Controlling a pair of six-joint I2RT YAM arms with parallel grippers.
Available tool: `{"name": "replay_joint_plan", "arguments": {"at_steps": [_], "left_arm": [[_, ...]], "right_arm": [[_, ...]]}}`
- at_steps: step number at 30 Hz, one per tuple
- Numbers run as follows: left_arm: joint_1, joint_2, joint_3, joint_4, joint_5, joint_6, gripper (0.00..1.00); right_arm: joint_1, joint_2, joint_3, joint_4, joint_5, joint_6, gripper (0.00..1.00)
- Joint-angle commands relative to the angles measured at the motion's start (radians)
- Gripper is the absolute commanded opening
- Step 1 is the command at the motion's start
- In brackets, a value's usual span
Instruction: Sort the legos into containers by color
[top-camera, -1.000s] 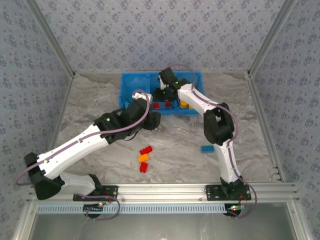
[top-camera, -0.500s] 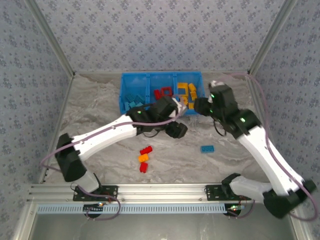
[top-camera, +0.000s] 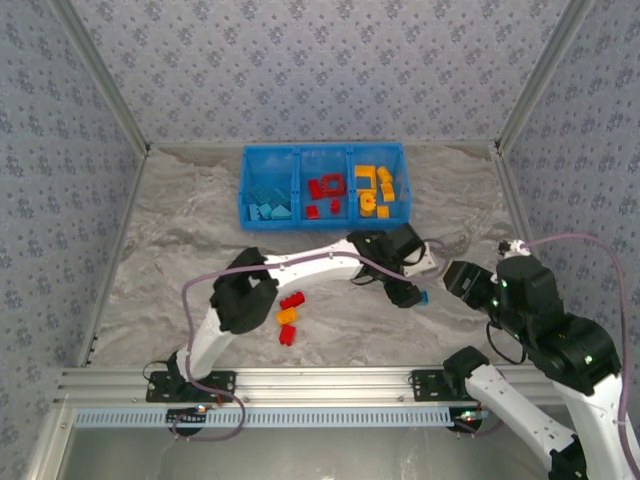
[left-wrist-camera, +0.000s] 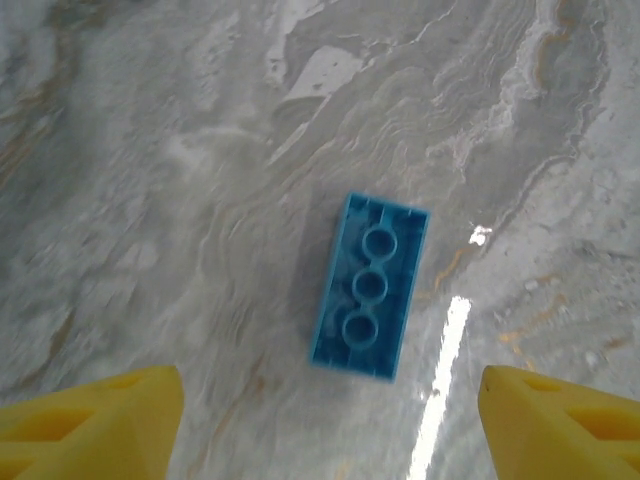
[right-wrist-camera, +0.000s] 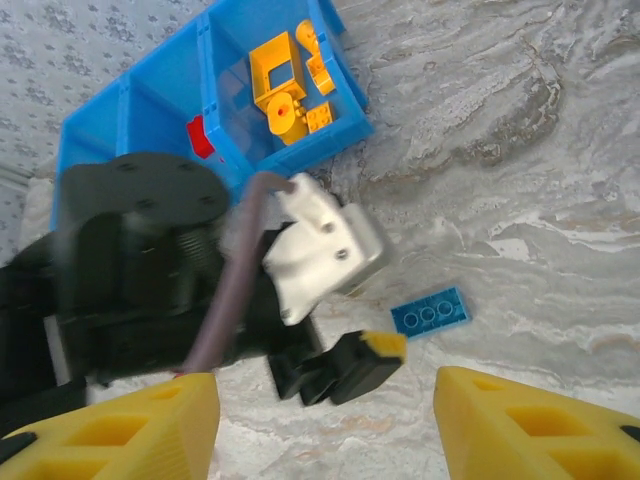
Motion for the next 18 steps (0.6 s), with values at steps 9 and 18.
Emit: {"name": "replay_joint_plan", "arguments": {"at_steps": [9, 18], "left_arm": [[-0.03, 0.2, 0.24, -0.092, 0.025, 0.077, 0.8], [-0.043, 0.24, 0.24, -0.099, 0.014, 0.066, 0.76]], "right_arm": [[-0.002, -0.006, 0.07, -0.052, 0.003, 0.041, 0.65], [-0.002, -0.007, 0.03, -0.026, -0.007, 0.04, 0.65]]}}
